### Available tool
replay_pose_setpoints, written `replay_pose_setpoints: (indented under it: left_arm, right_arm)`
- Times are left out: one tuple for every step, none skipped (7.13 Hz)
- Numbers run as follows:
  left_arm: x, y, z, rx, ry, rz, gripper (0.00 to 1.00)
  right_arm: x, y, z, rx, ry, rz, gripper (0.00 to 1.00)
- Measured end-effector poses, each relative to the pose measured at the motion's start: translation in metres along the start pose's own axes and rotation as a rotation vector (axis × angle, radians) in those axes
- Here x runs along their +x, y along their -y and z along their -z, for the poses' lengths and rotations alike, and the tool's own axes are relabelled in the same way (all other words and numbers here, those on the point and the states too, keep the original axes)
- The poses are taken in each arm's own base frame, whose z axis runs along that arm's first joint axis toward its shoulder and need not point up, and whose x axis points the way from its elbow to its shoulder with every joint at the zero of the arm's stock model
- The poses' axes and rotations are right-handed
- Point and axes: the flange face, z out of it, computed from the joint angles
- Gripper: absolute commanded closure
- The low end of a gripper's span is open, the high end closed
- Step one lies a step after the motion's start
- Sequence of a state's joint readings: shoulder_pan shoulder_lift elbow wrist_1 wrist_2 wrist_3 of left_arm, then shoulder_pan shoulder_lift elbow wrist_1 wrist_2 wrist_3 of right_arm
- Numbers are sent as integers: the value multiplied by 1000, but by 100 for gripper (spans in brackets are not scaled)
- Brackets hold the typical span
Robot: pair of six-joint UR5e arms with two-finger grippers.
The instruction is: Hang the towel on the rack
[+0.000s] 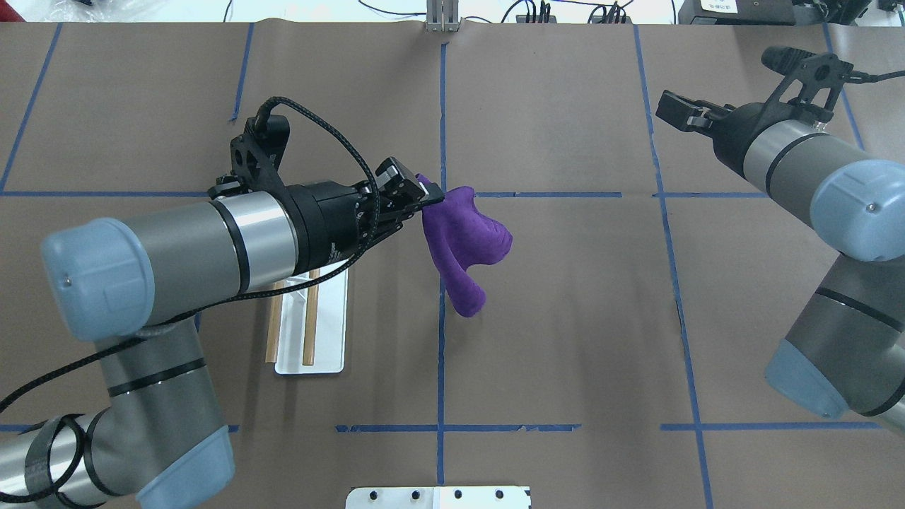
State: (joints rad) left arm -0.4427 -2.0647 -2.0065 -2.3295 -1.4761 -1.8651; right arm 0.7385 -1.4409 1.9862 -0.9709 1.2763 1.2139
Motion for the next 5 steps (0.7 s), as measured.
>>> replay_pose_setpoints:
  left_arm:
    - [-3, -11, 0, 40, 63, -65, 100]
    - [-10, -17, -2, 78, 122, -146, 100]
    - [-20, -18, -2, 104, 182, -224, 100]
    - [-31, -14, 4, 118, 234, -287, 100]
    - [-42, -7, 15, 126, 273, -342, 100]
  right_arm:
    - [8, 5, -2, -25, -25, 28, 0]
    - [21, 15, -3, -65, -38, 42, 0]
    - [41, 33, -3, -125, -53, 74, 0]
    - [66, 51, -3, -192, -77, 125, 0]
    - [90, 68, -2, -265, -110, 184, 0]
